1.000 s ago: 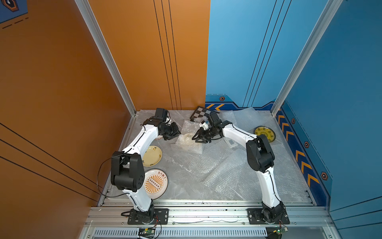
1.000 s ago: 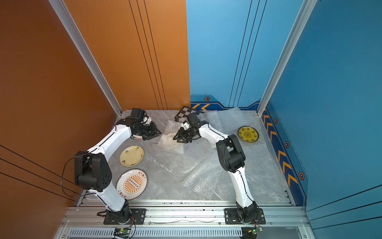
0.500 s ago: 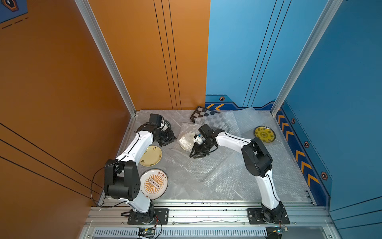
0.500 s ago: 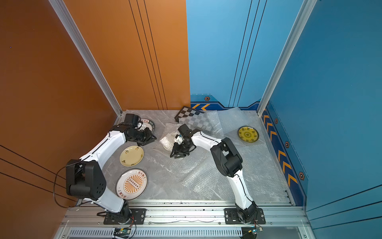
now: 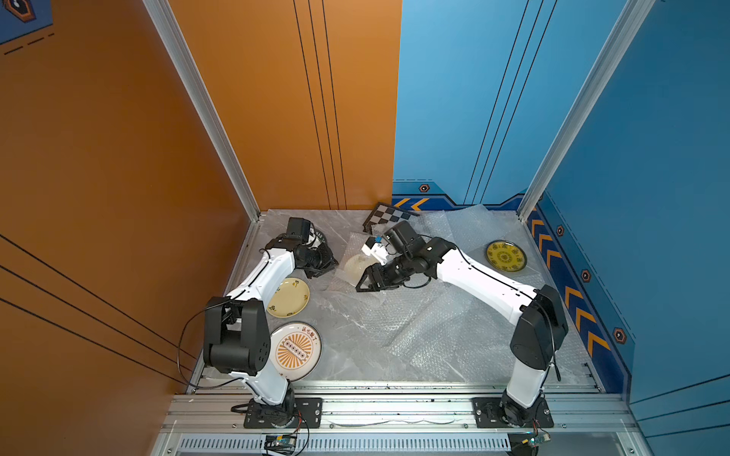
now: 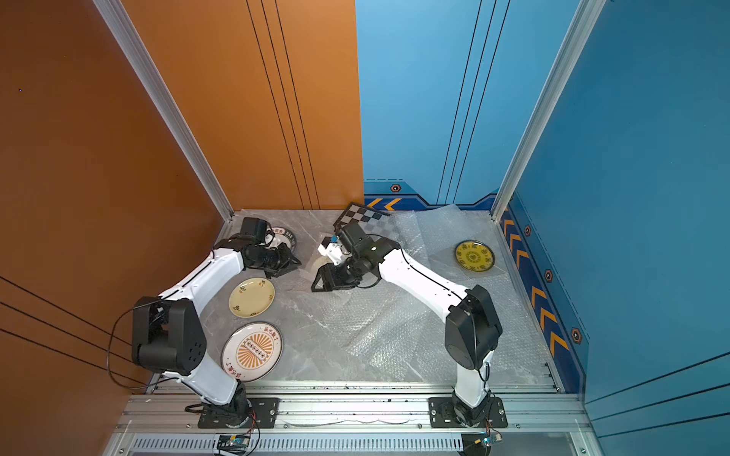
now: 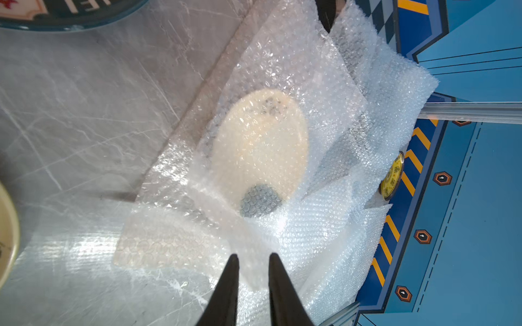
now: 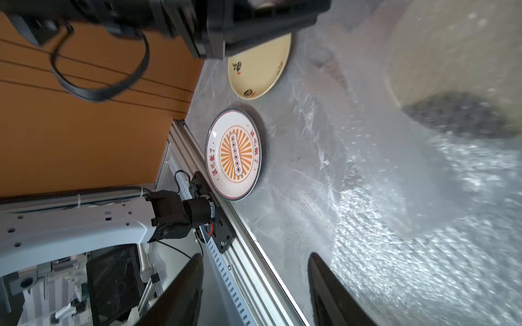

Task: Unpack dinner plates from bubble wrap
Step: Unwrap the bubble wrap at the center of the board.

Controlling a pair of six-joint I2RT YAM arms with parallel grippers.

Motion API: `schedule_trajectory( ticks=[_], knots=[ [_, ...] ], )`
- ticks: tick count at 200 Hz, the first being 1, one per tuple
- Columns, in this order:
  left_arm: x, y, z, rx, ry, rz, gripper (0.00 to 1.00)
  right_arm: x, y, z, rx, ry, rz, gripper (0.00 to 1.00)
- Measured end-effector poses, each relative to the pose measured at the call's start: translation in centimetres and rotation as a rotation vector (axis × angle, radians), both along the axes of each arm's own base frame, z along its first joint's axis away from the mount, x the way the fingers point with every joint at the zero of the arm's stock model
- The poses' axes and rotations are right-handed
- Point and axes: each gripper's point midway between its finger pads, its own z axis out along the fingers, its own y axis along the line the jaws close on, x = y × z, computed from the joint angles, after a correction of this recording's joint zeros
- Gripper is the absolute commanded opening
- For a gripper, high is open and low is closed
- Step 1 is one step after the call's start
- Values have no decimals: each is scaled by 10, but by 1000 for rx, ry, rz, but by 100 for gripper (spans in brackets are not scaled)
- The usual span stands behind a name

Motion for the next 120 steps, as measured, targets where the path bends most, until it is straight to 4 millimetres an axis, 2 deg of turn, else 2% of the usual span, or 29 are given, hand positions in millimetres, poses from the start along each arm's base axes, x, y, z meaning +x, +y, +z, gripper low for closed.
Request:
schedule_trajectory(
  ticks=[11, 21, 35, 54, 75, 101, 105, 110, 120],
  knots=[
    [1, 3, -6, 1, 18, 10, 24, 17, -11, -6, -22, 9, -48, 66],
    [1, 7, -9, 6, 31, 27, 38, 31, -19, -15, -55, 19, -85, 68],
    [1, 17, -11, 13, 48, 60, 53, 42, -18, -31, -102, 32, -101, 70],
    [-1, 31, -15, 10, 78, 114, 65, 42, -6, -47, -147, 48, -79, 71],
    [-5, 37, -22, -1, 114, 152, 77, 36, 8, -55, -168, 48, -45, 72],
    [-9, 23, -25, -28, 144, 151, 85, 28, 16, -55, -177, 46, -22, 72],
    [-10, 20, -26, -31, 148, 145, 85, 28, 16, -55, -177, 45, -22, 72],
    [-10, 15, -26, -35, 151, 140, 92, 29, 15, -55, -179, 43, -25, 72],
    [-11, 8, -28, -44, 163, 137, 93, 32, 12, -56, -188, 40, -39, 72]
  ],
)
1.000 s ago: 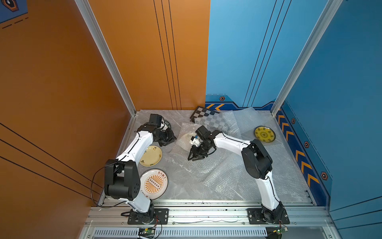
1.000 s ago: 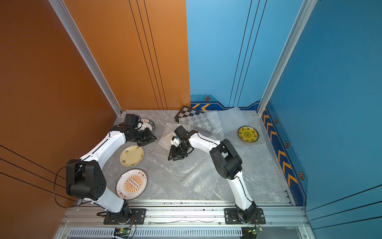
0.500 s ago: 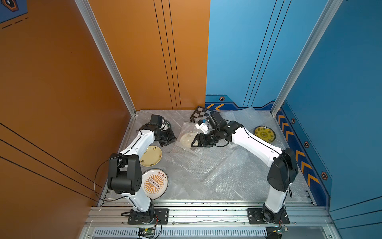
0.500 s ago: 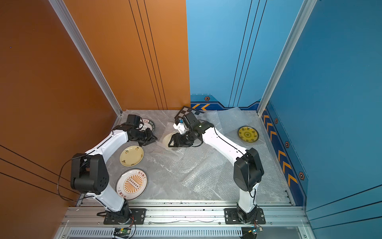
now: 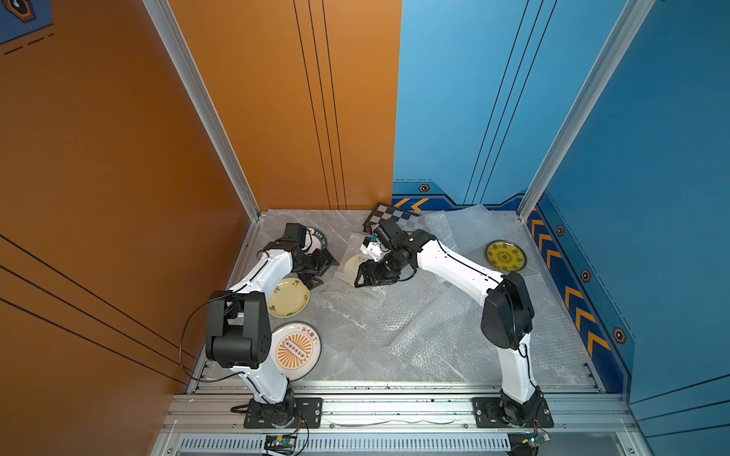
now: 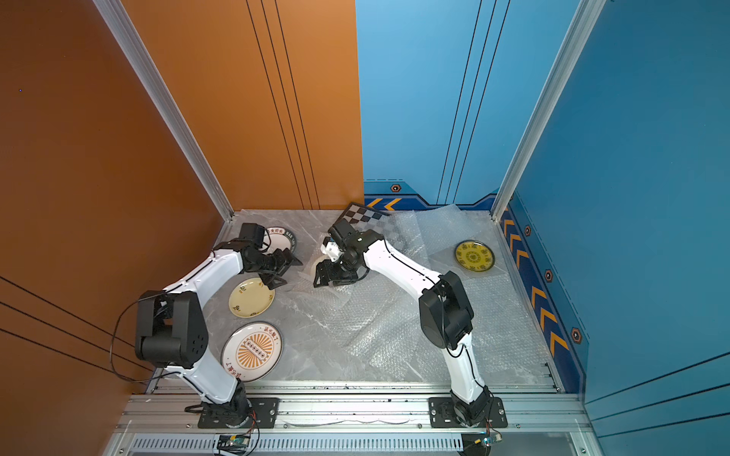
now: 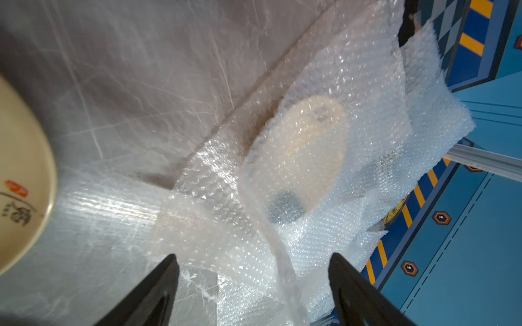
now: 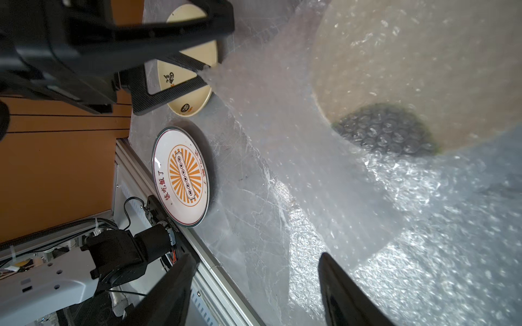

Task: Unpack dinner plates from bubble wrap
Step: Unwrap the bubble wrap at the center of the board.

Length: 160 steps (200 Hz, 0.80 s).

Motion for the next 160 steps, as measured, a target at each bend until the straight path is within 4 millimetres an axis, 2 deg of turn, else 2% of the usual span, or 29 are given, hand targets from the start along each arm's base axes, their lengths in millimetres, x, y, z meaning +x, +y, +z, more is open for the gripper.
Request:
schedule_trajectory(
  ticks=[29, 48, 75, 93, 113, 129, 141, 160],
  knots=[
    [0, -16, -6, -24, 22, -11, 87, 21, -24, -6, -34, -4, -86, 72],
    [-1, -23, -11, -40, 46, -10, 68, 29, -54, -16, -74, 15, -167, 72],
    [-3, -30, -12, -55, 62, -8, 35, 36, -95, -21, -102, 38, -285, 72],
    [-3, -35, -13, -63, 64, -16, 0, 42, -119, -15, -101, 30, -355, 72],
    [0, -41, -13, -68, 65, -28, 0, 47, -140, -3, -91, -1, -419, 72],
    [5, -50, -5, -70, 41, -50, 0, 45, -156, 5, -74, -19, -466, 72],
    [12, -63, 8, -72, 2, -84, 0, 42, -168, 11, -61, -33, -507, 72],
    [21, -96, 40, -83, -100, -173, 0, 37, -186, 18, -41, -51, -568, 72]
  ],
)
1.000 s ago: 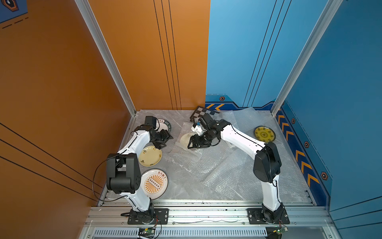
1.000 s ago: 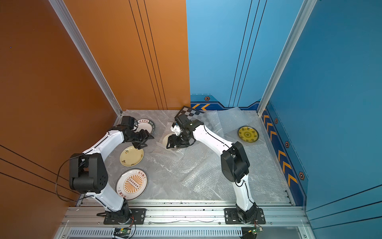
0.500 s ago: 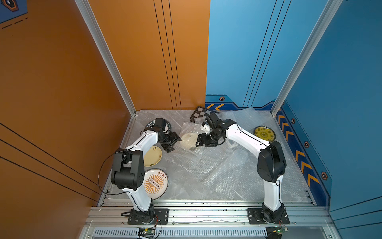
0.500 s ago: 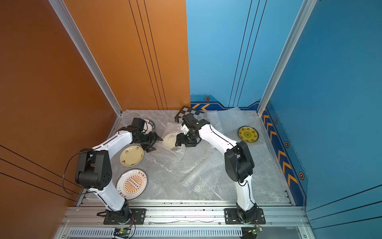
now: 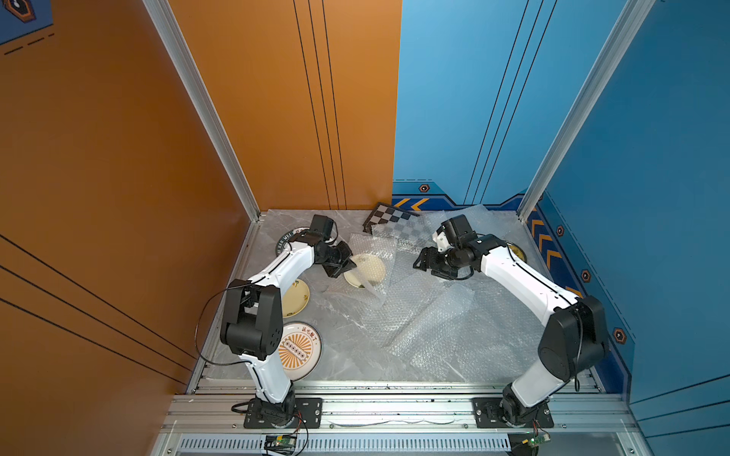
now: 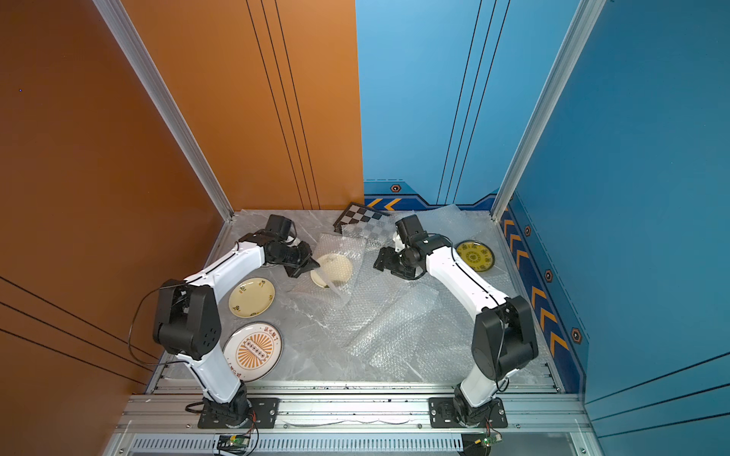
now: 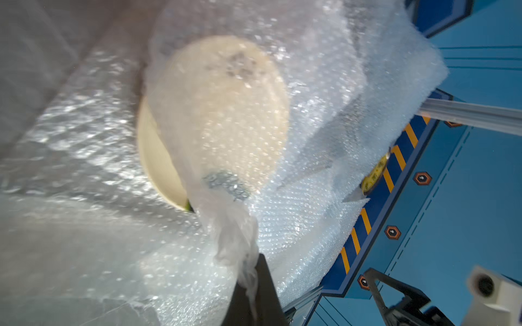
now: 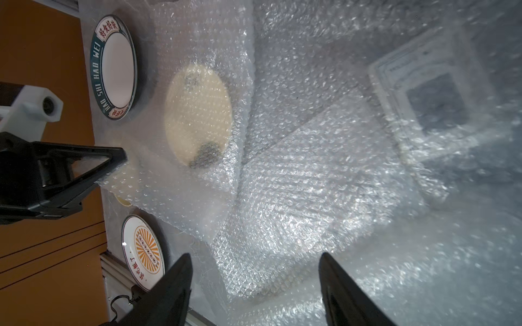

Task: Unpack dinner plates from bubble wrap
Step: Unwrap the bubble wrap at the center of the board.

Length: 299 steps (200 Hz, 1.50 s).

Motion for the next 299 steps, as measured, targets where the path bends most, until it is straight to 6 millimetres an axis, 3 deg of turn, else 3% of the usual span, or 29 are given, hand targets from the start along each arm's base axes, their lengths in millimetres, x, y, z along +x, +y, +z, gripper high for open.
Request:
schedule_trajectory(
  ticks=[19, 34, 59, 85, 112, 154, 217, 225, 256, 275, 299],
  knots=[
    [-1, -48, 28, -17, -101, -124, 0, -1, -15, 8, 10, -37, -57, 72],
    [-10, -90, 36, -28, -150, -232, 0, -3, -23, 15, 24, -65, -93, 72],
    [-38, -151, 11, -27, -130, -396, 0, -6, -29, 20, 46, -95, -134, 73],
    [-67, -185, -30, -1, -64, -514, 0, -11, -31, 17, 60, -94, -159, 73],
    [-83, -196, -47, 17, -30, -562, 0, -17, -39, 12, 58, -84, -187, 74],
    [-74, -196, -37, 6, -59, -553, 0, -17, -53, 2, 62, -50, -242, 74],
    [-64, -195, -28, 0, -74, -538, 0, -17, -53, 1, 71, -39, -250, 74],
    [-61, -199, -21, -11, -92, -541, 10, -17, -52, 1, 72, -37, -252, 74],
    [-59, -213, 1, -51, -141, -565, 25, -11, -52, 12, 83, -61, -257, 74],
    [-65, -218, 4, -69, -139, -588, 52, -6, -51, 24, 93, -86, -256, 74],
    [-69, -220, 10, -90, -141, -607, 64, 0, -50, 41, 108, -120, -256, 74]
  ],
)
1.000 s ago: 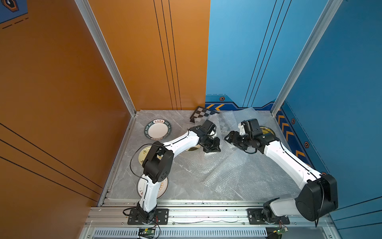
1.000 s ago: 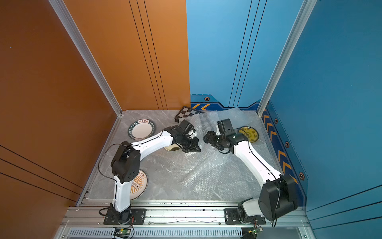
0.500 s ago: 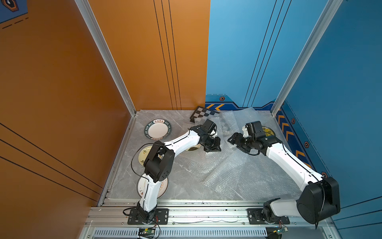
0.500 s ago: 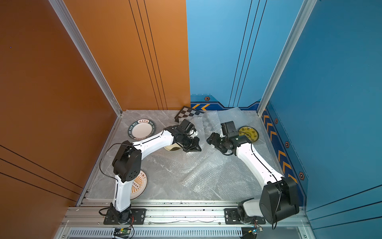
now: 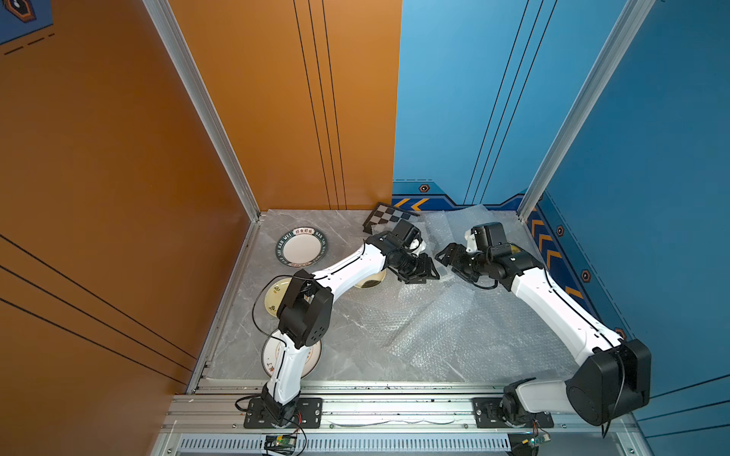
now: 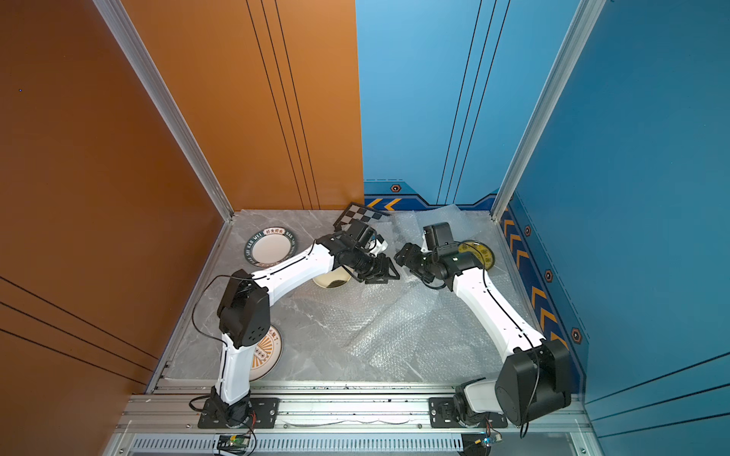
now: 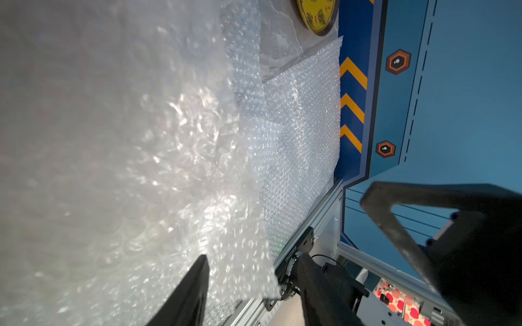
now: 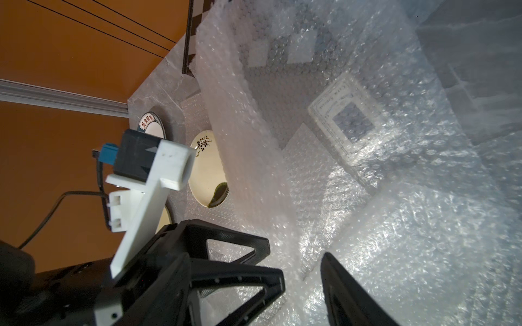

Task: Unpack dinner plates from bubble wrap
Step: Unwrap the bubble wrap at the center of the board.

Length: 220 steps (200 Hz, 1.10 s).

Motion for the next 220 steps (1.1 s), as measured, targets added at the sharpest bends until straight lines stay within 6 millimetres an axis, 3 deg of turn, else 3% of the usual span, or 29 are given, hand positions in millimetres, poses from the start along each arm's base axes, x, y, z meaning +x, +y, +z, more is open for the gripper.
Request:
schedule_trajectory(
  ticks=[29, 63, 85, 107, 132, 154, 188, 220],
  knots=[
    [-3, 2, 26, -49, -16, -12, 65, 9, -1, 21, 0, -41, -14, 74],
    [6, 16, 83, -137, -92, 12, 66, 23, 1, 40, 7, -76, -20, 74],
    [21, 49, 118, -175, -154, 83, 66, 33, 5, 47, 13, -86, -15, 73],
    [42, 110, 131, -173, -179, 228, 67, 44, 22, 55, 38, -88, 34, 72],
    [67, 190, 107, -119, -129, 434, 68, 56, 63, 52, 86, -58, 155, 70],
    [83, 240, 67, -60, -43, 559, 68, 64, 110, 25, 113, 12, 272, 68],
    [94, 260, 19, -2, 44, 584, 68, 66, 168, -37, 122, 151, 399, 63],
    [98, 263, -17, 40, 91, 561, 65, 71, 192, -88, 126, 244, 445, 58]
  ],
)
